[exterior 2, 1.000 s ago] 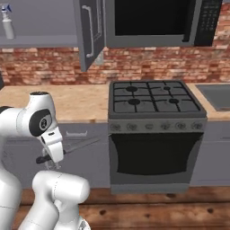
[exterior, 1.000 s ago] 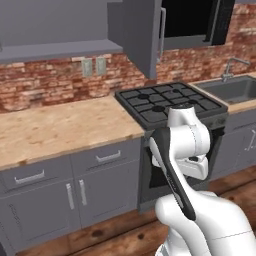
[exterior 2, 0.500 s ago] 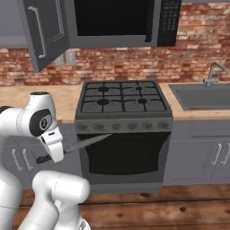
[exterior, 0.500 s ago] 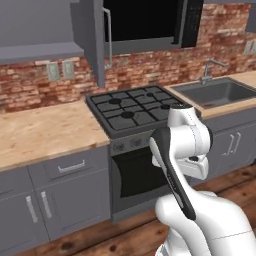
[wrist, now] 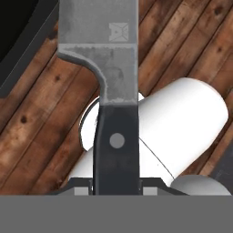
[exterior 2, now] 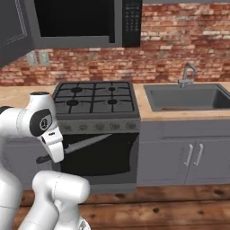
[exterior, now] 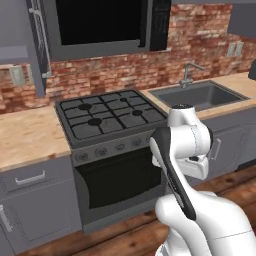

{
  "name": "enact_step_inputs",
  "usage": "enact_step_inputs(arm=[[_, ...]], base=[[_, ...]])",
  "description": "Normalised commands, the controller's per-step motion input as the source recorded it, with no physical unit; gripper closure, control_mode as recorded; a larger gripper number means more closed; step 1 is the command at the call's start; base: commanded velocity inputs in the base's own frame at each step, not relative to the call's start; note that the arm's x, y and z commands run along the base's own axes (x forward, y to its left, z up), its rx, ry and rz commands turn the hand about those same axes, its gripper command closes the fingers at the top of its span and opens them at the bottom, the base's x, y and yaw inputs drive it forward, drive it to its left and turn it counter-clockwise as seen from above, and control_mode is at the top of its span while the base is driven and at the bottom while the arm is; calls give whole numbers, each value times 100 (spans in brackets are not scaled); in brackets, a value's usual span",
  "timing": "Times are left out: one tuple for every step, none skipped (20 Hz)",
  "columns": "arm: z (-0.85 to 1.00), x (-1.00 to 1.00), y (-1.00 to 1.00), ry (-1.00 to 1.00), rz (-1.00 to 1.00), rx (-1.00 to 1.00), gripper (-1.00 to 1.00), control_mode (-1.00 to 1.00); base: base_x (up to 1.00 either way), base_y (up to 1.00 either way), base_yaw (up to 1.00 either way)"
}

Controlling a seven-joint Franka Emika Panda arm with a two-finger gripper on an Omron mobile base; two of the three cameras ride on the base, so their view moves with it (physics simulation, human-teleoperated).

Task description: Move the cutting board and knife to the sink. Then move spray from the cabinet to the counter.

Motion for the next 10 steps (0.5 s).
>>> enact_step_inputs(arm=[[0,0,0,0,0,0,100,100],[0,0,0,0,0,0,100,100],[0,0,0,0,0,0,100,100],[0,0,0,0,0,0,100,100],[0,0,0,0,0,0,100,100],[0,0,0,0,0,0,100,100],[0,0,0,0,0,0,100,100],[0,0,0,0,0,0,100,100],[0,0,0,0,0,0,100,100],[0,0,0,0,0,0,100,100]], base=[[41,-66,0],[42,-66,0],[43,-65,0],[44,-65,0],[45,-65,0],[46,-64,0],[48,-63,0],[49,-62,0],[50,-61,1],[50,-60,2]])
